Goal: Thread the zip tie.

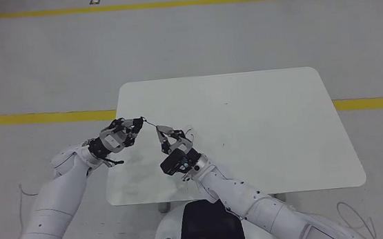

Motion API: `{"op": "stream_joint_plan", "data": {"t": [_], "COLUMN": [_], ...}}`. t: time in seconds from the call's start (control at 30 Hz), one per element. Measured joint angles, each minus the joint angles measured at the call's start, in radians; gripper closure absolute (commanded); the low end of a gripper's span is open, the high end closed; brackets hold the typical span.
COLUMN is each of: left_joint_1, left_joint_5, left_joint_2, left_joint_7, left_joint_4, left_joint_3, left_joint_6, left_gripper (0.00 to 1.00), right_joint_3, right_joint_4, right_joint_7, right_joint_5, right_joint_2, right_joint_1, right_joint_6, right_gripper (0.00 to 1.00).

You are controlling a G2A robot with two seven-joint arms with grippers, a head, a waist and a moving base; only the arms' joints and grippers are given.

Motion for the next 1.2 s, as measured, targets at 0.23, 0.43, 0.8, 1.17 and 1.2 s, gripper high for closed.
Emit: {"op": "stream_joint_plan", "data": {"t": [0.23,0.43,0.8,1.17,1.2], "left_joint_1": [0.0,0.0,0.0,0.0,0.0], "left_joint_5": [0.0,0.0,0.0,0.0,0.0], "left_joint_2": [0.0,0.0,0.0,0.0,0.0], "left_joint_7": [0.0,0.0,0.0,0.0,0.0], "left_joint_4": [0.0,0.0,0.0,0.0,0.0], "left_joint_3": [0.0,0.0,0.0,0.0,0.0], "left_joint_6": [0.0,0.0,0.0,0.0,0.0], "left_gripper": [1.0,1.0,1.0,1.0,1.0], "right_joint_3": [-0.002,-0.004,-0.015,-0.029,-0.031], "right_joint_4": [0.015,0.024,0.042,0.054,0.055], "right_joint_7": [0.007,0.01,0.019,0.029,0.031], "right_joint_5": [0.0,0.0,0.0,0.0,0.0], "right_joint_2": [-0.004,-0.008,-0.014,-0.018,-0.018], "right_joint_1": [-0.001,0.001,0.011,0.018,0.019], "right_joint_6": [0.0,0.0,0.0,0.0,0.0], "right_gripper": [1.0,1.0,1.0,1.0,1.0]}}
